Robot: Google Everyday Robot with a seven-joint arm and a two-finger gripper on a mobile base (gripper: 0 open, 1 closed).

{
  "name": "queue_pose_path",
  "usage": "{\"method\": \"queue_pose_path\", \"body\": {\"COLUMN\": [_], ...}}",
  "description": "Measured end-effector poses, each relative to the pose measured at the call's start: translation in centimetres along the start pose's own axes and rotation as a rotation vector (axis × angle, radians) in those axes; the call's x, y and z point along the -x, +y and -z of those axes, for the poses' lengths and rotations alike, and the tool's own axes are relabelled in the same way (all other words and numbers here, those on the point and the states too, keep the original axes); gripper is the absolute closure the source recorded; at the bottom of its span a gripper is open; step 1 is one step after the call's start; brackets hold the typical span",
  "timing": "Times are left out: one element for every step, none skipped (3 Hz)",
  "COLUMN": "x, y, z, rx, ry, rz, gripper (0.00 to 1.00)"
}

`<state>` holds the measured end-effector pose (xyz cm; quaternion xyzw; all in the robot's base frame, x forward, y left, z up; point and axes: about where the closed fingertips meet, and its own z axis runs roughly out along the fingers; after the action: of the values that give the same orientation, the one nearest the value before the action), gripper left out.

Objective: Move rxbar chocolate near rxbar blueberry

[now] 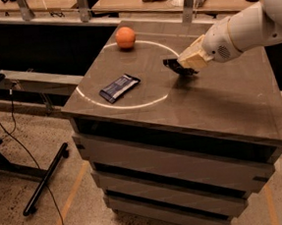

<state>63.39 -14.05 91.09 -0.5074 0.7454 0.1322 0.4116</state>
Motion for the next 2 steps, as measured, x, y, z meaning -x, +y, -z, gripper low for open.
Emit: {"method": "queue_pose_path", "body": {"x": [2.4,4.6], "y": [3.0,5.9], "z": [-1.8,-3.3], "rx": [0.076,0.143], "ry": [-0.052,-0.093], "rz": [0.066,0.128], "gripper": [1.00,1.00]}}
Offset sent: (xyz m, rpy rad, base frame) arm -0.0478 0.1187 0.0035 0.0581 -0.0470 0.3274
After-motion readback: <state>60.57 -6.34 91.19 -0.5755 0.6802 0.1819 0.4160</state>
